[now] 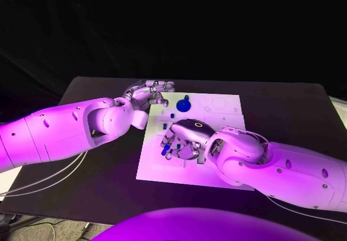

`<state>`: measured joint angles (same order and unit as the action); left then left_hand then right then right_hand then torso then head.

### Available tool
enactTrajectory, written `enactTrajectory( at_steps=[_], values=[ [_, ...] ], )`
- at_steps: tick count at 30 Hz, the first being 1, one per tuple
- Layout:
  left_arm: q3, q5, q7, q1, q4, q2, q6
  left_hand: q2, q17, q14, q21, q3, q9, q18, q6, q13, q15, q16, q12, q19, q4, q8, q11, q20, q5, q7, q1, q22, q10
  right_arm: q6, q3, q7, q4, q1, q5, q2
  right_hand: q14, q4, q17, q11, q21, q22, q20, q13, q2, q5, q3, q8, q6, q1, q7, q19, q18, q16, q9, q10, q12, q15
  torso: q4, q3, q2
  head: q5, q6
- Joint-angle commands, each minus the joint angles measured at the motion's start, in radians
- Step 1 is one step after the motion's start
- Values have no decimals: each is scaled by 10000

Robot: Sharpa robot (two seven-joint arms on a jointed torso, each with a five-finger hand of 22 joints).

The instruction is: Assemble the parts on the task board

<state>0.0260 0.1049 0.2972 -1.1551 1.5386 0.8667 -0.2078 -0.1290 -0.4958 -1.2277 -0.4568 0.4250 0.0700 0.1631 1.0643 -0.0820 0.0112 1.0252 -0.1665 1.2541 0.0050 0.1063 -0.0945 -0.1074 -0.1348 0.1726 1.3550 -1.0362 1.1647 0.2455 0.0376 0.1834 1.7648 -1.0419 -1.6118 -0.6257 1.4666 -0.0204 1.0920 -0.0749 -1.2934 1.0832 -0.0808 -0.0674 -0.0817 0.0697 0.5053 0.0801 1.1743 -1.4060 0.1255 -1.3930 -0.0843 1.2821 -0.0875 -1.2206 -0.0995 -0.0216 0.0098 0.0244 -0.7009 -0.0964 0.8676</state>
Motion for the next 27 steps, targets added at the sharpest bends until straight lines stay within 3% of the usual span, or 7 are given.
enactTrajectory(
  at_steps=[1,12,15,21,27],
  values=[
    [-7,-3,45,-1,3,-29,200,70,10,48,33,-48,-16,181,-97,4,10,-38,-68,-50,3,39,-28,-33,-14,-2,35,8,-74,-617,7,-176,-96,42,-65,52,289,-1,-16,143,35,-10,4,-10,98,63,56,-6,9,-110,44,19,-124,-9,-15,-244,-7,-24,-26,8,-2,-42,27],
    [-7,-3,35,-1,-17,-44,220,70,10,48,33,-48,-16,181,-97,4,10,-38,-68,-50,3,39,-28,-33,-14,-2,35,8,-74,-975,23,150,-330,88,-659,61,286,-12,-20,134,38,-14,-1,-9,93,76,75,-15,1,-81,52,25,-124,-11,-16,-235,19,-16,-23,26,3,-5,51],
    [-7,-3,30,-1,-18,-45,229,70,10,48,33,-48,-16,181,-97,4,10,-38,-68,-50,3,39,-28,-33,-14,-2,35,8,-74,-1077,24,213,-361,90,-915,57,287,-11,-18,133,37,-13,-2,-9,96,80,80,-16,2,-73,53,25,-124,-9,-17,-237,23,-15,-10,20,-1,86,16],
    [-7,-3,25,-1,-15,-45,229,70,10,48,33,-48,-16,181,-97,4,10,-38,-68,-50,3,39,-28,-33,-14,-2,35,8,-74,-1434,24,355,-439,91,-1142,91,287,-14,-11,133,30,0,-4,-10,99,90,87,-17,4,-66,52,21,-122,-5,-18,-239,27,-14,-23,10,2,36,51],
    [-7,-3,20,-1,-8,-42,233,70,10,48,33,-48,-16,181,-97,4,10,-38,-68,-50,3,39,-28,-33,-14,-2,35,8,-74,-1463,26,535,-497,92,-1524,198,289,-14,1,132,32,-3,-5,-11,99,95,91,-17,7,-51,52,23,-122,3,-19,-243,33,-12,-21,16,1,40,51]
  ],
)
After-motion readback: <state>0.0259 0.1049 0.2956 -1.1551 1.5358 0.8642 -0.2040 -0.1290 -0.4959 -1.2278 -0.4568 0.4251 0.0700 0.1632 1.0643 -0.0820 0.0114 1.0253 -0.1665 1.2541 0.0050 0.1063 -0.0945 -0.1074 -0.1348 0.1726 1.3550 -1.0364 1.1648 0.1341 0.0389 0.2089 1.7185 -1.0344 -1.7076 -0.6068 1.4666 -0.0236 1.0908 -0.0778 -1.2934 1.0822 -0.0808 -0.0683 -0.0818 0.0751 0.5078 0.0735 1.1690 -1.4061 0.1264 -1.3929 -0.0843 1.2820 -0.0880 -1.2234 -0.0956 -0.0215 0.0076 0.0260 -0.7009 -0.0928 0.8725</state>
